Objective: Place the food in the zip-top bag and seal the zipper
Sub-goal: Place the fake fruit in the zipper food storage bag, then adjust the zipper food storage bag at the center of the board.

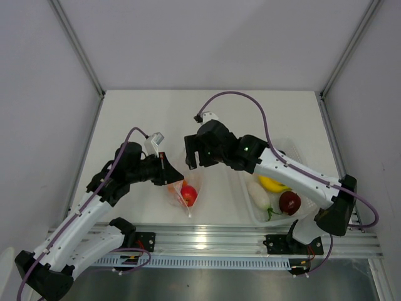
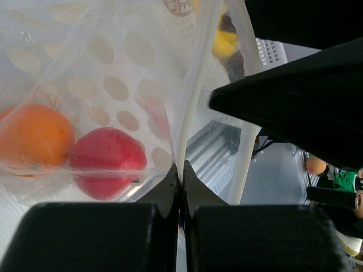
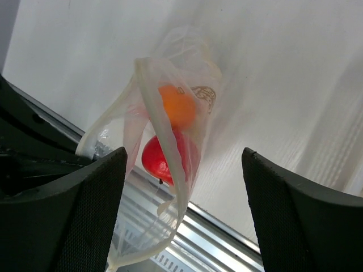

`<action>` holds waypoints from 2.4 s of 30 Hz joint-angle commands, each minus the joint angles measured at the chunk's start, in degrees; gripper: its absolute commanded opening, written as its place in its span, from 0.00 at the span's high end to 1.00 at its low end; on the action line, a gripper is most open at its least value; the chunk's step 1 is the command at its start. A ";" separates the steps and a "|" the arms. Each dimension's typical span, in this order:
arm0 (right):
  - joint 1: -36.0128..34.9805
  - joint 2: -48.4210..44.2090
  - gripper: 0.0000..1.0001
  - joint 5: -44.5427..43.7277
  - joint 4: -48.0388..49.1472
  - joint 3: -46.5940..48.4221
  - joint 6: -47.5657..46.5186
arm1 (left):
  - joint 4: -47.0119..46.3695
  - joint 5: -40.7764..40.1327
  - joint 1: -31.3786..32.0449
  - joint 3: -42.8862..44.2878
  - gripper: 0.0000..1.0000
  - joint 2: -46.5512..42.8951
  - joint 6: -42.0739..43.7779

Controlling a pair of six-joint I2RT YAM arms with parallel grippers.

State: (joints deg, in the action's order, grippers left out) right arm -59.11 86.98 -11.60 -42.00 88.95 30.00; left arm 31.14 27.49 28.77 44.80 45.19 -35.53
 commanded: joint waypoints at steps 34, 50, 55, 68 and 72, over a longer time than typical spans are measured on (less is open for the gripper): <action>1.73 5.83 1.00 1.32 -6.32 20.63 -0.22 | 4.02 5.99 -5.22 11.09 1.00 -3.95 -0.68; 7.70 8.29 1.00 16.34 -7.00 11.75 10.35 | -2.75 11.89 -5.57 -3.33 0.99 -6.33 -6.57; 5.94 6.63 1.00 15.73 -14.77 26.35 7.88 | 3.23 11.36 -5.48 11.18 1.00 -12.66 -8.33; 6.82 6.54 0.91 18.54 -6.96 10.10 8.85 | -5.56 14.35 -5.66 -5.52 0.99 -10.30 -10.09; 6.64 4.78 0.51 17.05 -6.08 11.07 7.28 | -3.45 11.89 -5.57 -1.56 0.99 -10.13 -8.42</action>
State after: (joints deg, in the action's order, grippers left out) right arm -52.36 96.47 6.92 -49.54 97.49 39.40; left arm 28.56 39.75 23.44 38.11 35.92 -44.97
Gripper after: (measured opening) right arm 0.438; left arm 0.004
